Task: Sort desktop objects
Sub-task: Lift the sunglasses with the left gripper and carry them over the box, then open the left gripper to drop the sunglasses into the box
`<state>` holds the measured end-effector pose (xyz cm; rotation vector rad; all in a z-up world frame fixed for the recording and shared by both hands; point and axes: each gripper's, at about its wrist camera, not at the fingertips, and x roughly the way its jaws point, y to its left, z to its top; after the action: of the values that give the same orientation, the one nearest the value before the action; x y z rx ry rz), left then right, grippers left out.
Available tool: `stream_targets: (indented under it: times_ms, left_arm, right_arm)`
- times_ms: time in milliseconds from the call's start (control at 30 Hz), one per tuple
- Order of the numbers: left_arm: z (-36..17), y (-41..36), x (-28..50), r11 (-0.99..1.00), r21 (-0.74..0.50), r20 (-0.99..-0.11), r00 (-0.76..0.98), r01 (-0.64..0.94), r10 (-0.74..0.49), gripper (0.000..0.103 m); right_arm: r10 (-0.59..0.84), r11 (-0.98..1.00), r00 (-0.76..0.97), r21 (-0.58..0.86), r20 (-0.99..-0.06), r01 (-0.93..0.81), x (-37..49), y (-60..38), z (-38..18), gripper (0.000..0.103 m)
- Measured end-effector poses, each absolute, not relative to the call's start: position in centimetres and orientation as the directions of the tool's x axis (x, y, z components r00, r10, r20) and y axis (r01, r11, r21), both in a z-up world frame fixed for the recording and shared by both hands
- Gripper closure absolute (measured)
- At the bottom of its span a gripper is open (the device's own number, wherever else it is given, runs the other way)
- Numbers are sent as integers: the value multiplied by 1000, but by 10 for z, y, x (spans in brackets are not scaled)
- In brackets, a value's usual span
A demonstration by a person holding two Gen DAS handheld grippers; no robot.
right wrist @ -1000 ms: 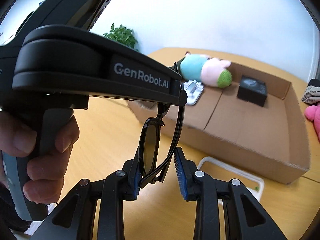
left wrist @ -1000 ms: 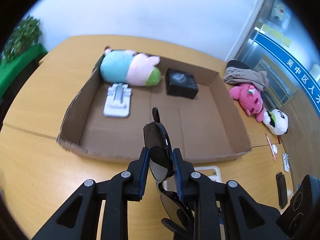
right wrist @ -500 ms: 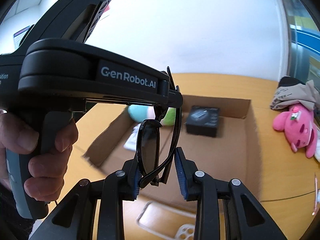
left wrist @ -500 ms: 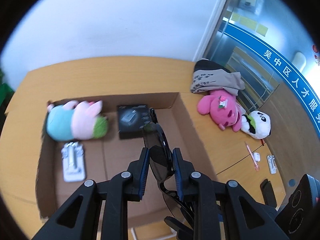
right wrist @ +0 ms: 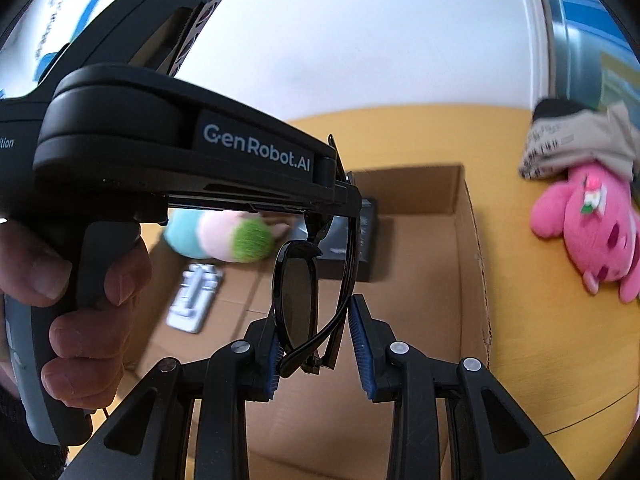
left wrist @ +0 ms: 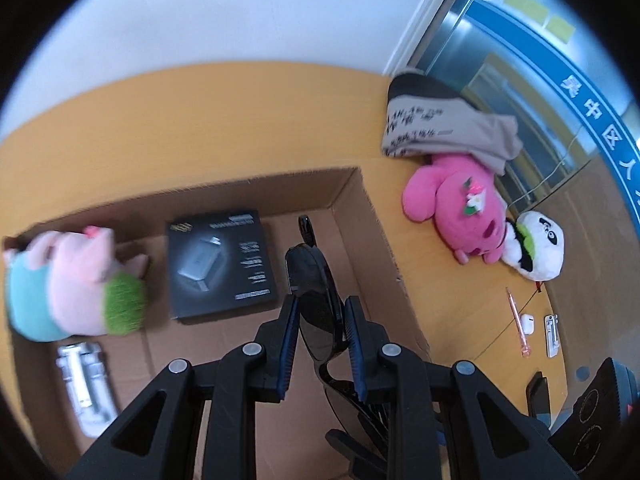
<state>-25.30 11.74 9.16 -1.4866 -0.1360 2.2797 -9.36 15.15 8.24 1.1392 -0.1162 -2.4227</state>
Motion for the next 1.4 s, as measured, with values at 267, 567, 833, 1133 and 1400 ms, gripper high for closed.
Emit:
stream_targets:
  times_ms: [267, 567, 833, 1133, 1400]
  left_arm:
    - [33, 139, -277, -891, -331, -882, -233, -310, 409, 82]
    - [3, 146, -286, -885, -353, -893, -174, -304, 416, 83]
    - [-7, 146, -289, -892, -351, -900, -160, -286, 406, 84]
    - [-7, 144, -292, -899, -355, -897, -177, -257, 405, 84]
    - [81, 110, -243, -885, -319, -790, -421, -338, 446, 80]
  right_arm:
    - [-342, -935, -475, 240, -811, 263, -119, 159, 29, 70]
    - [-304, -948, -403, 235, -863, 213, -130, 163, 4, 70]
    - [-284, -952, -337, 224, -898, 208, -137, 162, -6, 70]
    - [-286, -953, -309, 236, -907, 190, -138, 168, -12, 69]
    - [-364, -923, -422, 260, -831, 284, -96, 167, 20, 17]
